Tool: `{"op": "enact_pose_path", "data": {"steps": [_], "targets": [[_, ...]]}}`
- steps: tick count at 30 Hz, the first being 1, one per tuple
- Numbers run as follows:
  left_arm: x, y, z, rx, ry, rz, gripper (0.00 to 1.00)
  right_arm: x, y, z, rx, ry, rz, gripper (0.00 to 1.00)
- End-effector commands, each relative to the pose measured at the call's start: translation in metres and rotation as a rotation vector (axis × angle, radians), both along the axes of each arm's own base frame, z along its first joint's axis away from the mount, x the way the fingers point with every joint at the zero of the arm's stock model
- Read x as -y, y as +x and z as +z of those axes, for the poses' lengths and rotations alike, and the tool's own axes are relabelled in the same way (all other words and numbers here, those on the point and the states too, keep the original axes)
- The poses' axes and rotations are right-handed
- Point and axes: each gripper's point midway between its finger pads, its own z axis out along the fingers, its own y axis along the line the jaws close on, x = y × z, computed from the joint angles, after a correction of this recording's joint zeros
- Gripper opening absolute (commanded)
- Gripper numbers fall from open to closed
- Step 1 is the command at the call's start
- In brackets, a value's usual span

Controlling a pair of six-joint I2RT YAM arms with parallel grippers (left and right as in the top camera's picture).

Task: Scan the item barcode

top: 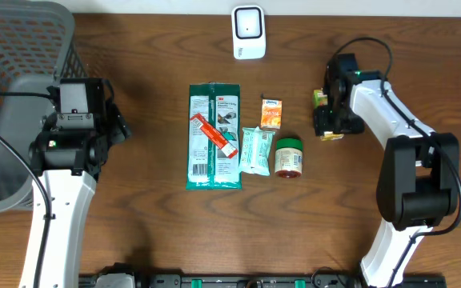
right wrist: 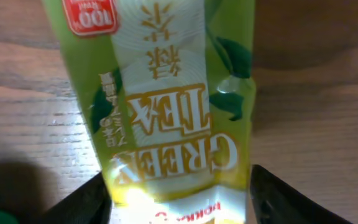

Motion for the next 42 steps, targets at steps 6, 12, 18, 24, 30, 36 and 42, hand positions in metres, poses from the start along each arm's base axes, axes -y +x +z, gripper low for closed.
{"op": "enact_pose_path", "data": {"steps": [6, 12, 18, 24, 30, 36, 42], "targets": [[-0.004, 0.000, 0.005, 0.008, 0.016, 0.005, 0.87, -0.011, 0.000, 0.007, 0.015, 0.081, 0.004, 0.51], [-0.004, 0.000, 0.005, 0.008, 0.016, 0.005, 0.87, -0.028, 0.001, 0.028, 0.039, 0.314, -0.005, 0.52], [-0.004, 0.000, 0.005, 0.008, 0.016, 0.005, 0.87, -0.025, 0.001, 0.027, 0.054, 0.499, -0.023, 0.51], [-0.004, 0.000, 0.005, 0.008, 0.016, 0.005, 0.87, -0.025, -0.003, 0.023, 0.082, 0.689, -0.053, 0.51], [-0.004, 0.000, 0.005, 0.008, 0.016, 0.005, 0.87, -0.022, -0.011, 0.029, 0.153, 0.925, -0.053, 0.51], [-0.004, 0.000, 0.005, 0.008, 0.016, 0.005, 0.87, 0.016, -0.019, 0.018, 0.179, 0.916, -0.150, 0.50], [-0.004, 0.000, 0.005, 0.008, 0.016, 0.005, 0.87, 0.041, -0.033, -0.013, 0.137, 0.735, -0.188, 0.50]]}}
